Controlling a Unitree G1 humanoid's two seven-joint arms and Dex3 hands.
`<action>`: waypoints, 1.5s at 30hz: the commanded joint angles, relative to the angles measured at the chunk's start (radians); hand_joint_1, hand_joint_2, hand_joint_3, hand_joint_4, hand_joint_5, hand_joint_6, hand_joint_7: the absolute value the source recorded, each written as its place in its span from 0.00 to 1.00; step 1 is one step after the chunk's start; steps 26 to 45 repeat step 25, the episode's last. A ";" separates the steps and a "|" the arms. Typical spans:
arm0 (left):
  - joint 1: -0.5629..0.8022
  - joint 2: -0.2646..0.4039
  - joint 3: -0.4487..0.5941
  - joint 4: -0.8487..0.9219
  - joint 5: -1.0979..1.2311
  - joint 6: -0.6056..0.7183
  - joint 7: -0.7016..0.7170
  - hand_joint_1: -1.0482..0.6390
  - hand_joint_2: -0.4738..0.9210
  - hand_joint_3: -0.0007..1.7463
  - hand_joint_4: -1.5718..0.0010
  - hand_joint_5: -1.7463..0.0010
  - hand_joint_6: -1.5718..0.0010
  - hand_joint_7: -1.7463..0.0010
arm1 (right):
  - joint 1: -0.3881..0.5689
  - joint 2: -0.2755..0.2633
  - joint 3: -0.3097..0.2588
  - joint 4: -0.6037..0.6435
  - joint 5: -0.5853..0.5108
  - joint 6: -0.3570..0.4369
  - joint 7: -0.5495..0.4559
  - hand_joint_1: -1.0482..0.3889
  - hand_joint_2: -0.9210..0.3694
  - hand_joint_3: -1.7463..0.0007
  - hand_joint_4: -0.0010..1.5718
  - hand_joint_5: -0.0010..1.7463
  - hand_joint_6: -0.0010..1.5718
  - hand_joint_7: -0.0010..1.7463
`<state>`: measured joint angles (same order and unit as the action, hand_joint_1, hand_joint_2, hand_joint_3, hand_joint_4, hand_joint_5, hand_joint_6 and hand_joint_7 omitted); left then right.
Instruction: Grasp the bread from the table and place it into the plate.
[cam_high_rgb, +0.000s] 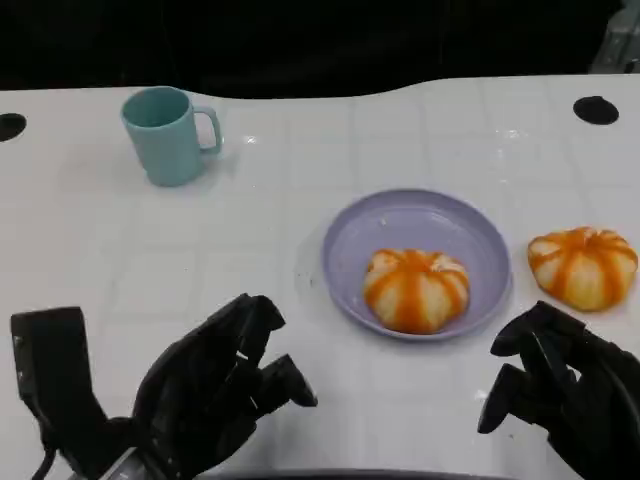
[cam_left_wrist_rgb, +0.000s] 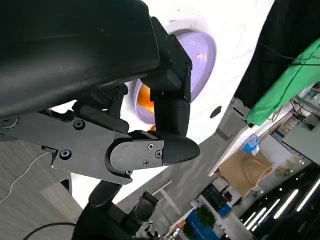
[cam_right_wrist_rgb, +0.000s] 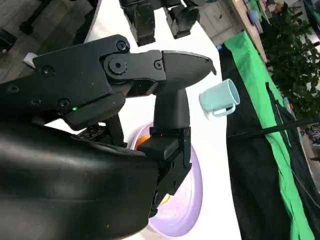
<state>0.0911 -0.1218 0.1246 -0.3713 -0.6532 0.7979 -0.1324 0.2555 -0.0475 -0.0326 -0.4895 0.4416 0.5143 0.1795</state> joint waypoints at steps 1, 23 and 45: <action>0.019 0.025 0.003 -0.008 -0.011 -0.017 -0.010 0.30 1.00 0.26 0.49 0.00 0.65 0.00 | 0.002 -0.008 -0.014 -0.007 0.008 -0.012 0.001 0.40 0.00 0.79 0.41 1.00 0.32 0.92; 0.022 0.056 -0.027 0.054 0.006 -0.111 -0.052 0.29 1.00 0.26 0.49 0.00 0.63 0.00 | 0.003 -0.014 -0.020 0.038 0.001 -0.060 0.036 0.40 0.00 0.80 0.41 1.00 0.32 0.92; 0.021 0.056 -0.027 0.057 0.004 -0.115 -0.053 0.30 1.00 0.27 0.49 0.00 0.63 0.00 | 0.003 -0.014 -0.018 0.041 -0.004 -0.066 0.035 0.40 0.00 0.80 0.42 1.00 0.33 0.92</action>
